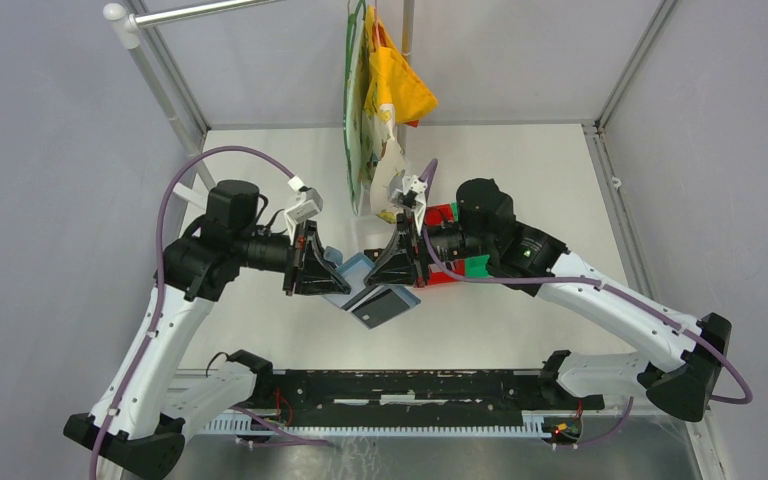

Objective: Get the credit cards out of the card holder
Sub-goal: Remove the credit card from the card holder, then place the credit card in the storage box.

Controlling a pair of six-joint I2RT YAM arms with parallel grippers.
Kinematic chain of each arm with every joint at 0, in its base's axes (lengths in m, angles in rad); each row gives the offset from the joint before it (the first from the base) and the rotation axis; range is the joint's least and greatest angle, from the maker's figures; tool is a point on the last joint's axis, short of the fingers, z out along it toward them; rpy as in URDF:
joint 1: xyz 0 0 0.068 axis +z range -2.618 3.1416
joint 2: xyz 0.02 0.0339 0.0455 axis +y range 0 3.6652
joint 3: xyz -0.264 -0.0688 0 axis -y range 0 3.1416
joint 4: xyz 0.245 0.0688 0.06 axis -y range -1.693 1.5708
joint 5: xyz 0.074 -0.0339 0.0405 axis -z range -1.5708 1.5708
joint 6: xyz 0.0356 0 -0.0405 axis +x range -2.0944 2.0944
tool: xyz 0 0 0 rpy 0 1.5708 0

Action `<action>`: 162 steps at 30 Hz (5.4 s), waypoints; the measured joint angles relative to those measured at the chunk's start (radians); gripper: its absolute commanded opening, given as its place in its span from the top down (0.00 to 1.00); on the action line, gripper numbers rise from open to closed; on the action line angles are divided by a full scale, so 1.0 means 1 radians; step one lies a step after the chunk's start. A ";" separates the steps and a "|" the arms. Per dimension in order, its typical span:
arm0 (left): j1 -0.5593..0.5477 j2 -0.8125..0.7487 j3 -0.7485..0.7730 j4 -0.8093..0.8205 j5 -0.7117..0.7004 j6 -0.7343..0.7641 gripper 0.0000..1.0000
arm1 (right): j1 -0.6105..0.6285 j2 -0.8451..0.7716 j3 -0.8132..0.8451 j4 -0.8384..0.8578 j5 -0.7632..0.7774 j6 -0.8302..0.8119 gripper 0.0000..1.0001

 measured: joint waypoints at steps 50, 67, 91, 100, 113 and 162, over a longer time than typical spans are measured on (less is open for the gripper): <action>0.326 0.127 0.003 0.198 0.093 -0.294 0.98 | -0.080 0.011 -0.360 0.757 0.114 0.596 0.31; 0.326 0.088 -0.043 0.363 0.096 -0.479 0.98 | -0.061 0.167 -0.341 0.948 0.114 0.701 0.41; 0.326 0.060 -0.061 0.394 0.141 -0.552 0.86 | -0.028 0.253 -0.317 1.126 0.130 0.803 1.00; 0.322 0.090 -0.043 0.341 0.165 -0.542 0.92 | -0.024 0.217 -0.384 1.162 0.153 0.799 1.00; 0.322 0.100 -0.016 0.291 0.164 -0.506 0.98 | -0.024 0.186 -0.417 1.165 0.161 0.783 0.81; 0.324 0.167 0.119 0.030 0.104 -0.184 0.98 | -0.424 -0.216 -0.381 -0.151 0.233 0.035 1.00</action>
